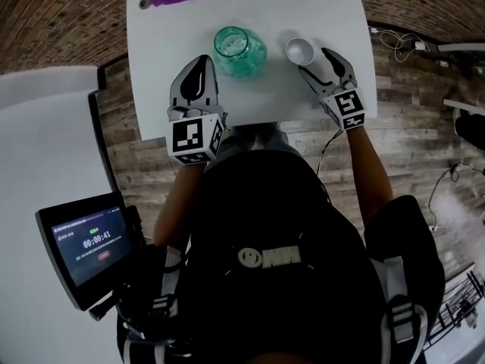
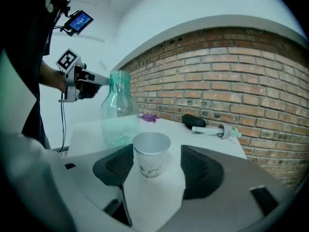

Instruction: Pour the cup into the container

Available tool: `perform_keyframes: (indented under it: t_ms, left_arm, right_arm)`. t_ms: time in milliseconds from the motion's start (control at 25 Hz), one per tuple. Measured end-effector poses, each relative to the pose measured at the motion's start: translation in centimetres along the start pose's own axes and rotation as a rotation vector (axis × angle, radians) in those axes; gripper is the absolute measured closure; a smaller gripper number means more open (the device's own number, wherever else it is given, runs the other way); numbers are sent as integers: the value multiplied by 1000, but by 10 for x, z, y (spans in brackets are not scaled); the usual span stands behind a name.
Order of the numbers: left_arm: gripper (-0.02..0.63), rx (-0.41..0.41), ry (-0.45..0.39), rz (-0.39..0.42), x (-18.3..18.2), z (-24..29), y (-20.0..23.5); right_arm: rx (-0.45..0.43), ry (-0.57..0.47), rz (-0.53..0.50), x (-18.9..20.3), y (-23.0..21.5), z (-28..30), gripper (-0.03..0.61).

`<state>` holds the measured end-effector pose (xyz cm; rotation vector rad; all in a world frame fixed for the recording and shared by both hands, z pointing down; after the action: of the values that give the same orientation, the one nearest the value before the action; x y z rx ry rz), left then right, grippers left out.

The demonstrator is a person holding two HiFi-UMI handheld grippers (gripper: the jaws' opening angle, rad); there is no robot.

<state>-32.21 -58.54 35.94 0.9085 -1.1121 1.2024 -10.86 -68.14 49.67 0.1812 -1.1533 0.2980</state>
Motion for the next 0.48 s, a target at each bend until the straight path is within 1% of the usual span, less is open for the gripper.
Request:
perform_keyframes:
  t_ms: [40,160,240,280,400,480]
  left_arm:
    - [611,-6,1,-2,0,-2,1]
    - [611,-20,1,-2,4,-7,-5]
    - [611,-27,3,0,8,-12,-5]
    - [611,-30,7,0,10,-15,-3]
    - [611,-45,13,-7,11,-22,3]
    - [611,-54,12,-16,11,-24,5]
  right_arm:
    - [23,-27,-2,-8,0,-10,295]
    - [75,-111,-16,-29,2,-39,428]
    - [89,-158,-24,-46,9,-50,534]
    - [84,-186,-25,-57,15,-51,571]
    - [55,-266,-58,-89,33,-52,571]
    - [34,-293,-50,-103,40,-52,571]
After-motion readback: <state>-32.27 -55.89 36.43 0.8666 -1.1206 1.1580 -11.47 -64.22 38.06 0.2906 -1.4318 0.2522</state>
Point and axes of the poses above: the fingertips, and each gripper's own axes: z forward along the fingers, y to its left, x out of its underside, the point moved 2 cm from there along -z, backward along the fingers, and after that the axes turned 9 degrees about -x, right-handed, at the moved point
